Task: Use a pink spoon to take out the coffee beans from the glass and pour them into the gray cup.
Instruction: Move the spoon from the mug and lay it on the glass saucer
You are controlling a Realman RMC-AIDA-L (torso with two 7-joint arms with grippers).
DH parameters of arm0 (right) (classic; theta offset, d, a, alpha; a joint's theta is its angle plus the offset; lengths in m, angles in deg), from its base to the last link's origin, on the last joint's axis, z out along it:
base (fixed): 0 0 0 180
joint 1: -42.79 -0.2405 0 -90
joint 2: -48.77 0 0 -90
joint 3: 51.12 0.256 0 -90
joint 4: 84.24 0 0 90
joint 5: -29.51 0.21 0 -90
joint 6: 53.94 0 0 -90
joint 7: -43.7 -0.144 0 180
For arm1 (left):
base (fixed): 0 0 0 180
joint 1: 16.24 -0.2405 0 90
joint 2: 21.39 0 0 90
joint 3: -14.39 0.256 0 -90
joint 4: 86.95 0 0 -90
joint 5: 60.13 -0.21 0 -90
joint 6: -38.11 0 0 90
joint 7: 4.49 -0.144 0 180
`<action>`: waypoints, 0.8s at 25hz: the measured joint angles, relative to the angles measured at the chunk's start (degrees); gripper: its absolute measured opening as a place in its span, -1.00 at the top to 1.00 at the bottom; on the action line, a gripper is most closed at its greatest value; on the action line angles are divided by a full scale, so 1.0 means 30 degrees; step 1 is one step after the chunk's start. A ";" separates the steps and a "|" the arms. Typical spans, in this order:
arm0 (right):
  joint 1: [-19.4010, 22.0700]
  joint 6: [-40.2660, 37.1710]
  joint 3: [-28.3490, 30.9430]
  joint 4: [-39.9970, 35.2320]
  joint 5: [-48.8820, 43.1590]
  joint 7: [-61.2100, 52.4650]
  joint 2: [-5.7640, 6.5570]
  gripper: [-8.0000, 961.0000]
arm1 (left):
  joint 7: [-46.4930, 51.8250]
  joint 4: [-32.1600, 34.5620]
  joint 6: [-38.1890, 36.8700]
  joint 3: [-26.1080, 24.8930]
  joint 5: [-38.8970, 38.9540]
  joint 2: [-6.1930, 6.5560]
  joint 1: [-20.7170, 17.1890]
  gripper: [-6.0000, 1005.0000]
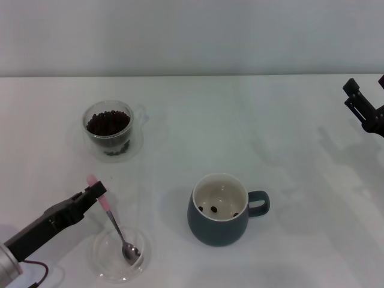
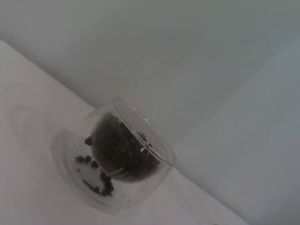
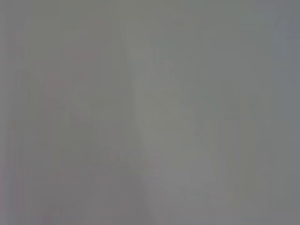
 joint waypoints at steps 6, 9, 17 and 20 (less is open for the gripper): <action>0.0004 -0.0105 0.0001 -0.0017 0.0000 -0.0051 0.0001 -0.81 | -0.0115 0.0021 -0.0152 0.0032 -0.0424 -0.0006 0.0015 0.70; 0.0003 -0.0116 0.0001 -0.0039 0.0000 -0.0084 0.0001 -0.81 | -0.0600 -0.0030 -0.0161 0.0034 -0.0737 -0.0040 0.0160 0.53; 0.0062 -0.0108 0.0001 -0.0043 0.0000 -0.0108 0.0001 -0.81 | -0.2263 0.0072 -0.0264 -0.0409 0.0198 0.0001 -0.0493 -0.18; 0.0072 -0.0031 0.0001 -0.0043 0.0000 -0.0096 0.0001 -0.81 | -0.4013 0.0342 -0.0049 -0.0439 0.1484 0.0080 -0.1193 -0.23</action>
